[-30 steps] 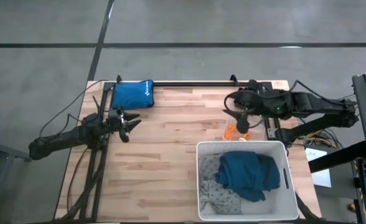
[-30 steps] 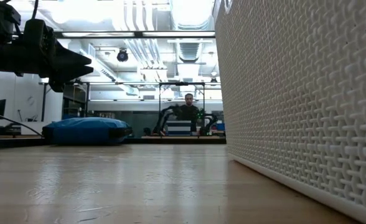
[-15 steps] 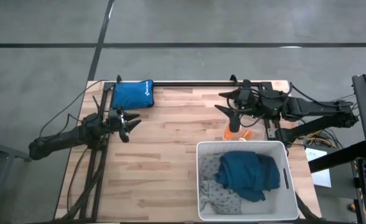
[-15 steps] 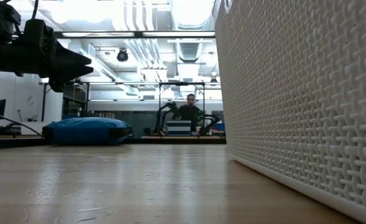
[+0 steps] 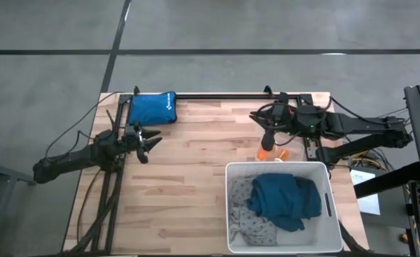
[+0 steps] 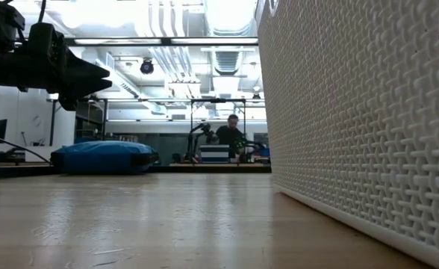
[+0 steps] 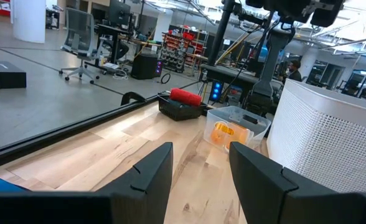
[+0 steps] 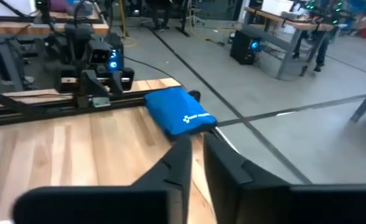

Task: Pick & place medical supplies in basket/bin
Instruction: Return to Home Position

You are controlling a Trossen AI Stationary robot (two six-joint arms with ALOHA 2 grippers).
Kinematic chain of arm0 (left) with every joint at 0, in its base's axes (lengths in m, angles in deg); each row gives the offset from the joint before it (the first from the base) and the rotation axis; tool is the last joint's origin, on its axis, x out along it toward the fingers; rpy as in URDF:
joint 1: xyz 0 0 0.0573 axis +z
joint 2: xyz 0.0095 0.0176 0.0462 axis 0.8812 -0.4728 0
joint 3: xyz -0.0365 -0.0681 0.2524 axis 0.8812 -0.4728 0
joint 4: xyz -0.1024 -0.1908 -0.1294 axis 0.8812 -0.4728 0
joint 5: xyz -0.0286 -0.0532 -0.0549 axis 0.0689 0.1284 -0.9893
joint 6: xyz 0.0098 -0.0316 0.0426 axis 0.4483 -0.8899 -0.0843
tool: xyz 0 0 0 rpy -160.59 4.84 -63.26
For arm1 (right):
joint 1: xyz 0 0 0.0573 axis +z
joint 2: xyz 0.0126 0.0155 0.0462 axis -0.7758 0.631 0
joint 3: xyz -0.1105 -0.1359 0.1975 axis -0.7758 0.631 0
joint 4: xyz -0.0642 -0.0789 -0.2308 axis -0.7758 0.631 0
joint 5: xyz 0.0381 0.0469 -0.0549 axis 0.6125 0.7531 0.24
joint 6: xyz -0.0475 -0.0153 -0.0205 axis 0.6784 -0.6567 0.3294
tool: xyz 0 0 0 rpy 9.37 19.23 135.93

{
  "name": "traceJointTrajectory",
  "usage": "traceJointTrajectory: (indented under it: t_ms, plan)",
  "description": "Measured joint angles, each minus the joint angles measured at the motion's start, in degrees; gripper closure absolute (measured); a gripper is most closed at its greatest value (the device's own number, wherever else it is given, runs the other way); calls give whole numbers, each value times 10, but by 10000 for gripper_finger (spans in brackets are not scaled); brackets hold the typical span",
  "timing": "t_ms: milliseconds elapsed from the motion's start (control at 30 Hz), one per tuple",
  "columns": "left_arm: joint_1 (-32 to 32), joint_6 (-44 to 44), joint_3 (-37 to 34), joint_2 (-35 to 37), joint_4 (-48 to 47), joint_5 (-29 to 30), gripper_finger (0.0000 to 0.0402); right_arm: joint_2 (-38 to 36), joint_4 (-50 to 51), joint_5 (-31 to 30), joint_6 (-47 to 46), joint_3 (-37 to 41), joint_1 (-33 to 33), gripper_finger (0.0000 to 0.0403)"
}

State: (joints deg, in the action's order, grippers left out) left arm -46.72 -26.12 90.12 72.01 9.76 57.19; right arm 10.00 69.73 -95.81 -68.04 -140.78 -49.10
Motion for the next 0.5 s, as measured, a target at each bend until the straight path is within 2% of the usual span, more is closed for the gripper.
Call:
traceJointTrajectory:
  t_ms: [133,267,500]
  plan:
    - [0,0,0,0,0,0,238,-31,30,34,-12,1,0,390]
    - [0,0,0,0,0,0,238,-70,60,62,-22,3,1,394]
    - [0,0,0,0,0,0,238,-142,72,62,-19,59,0,394]
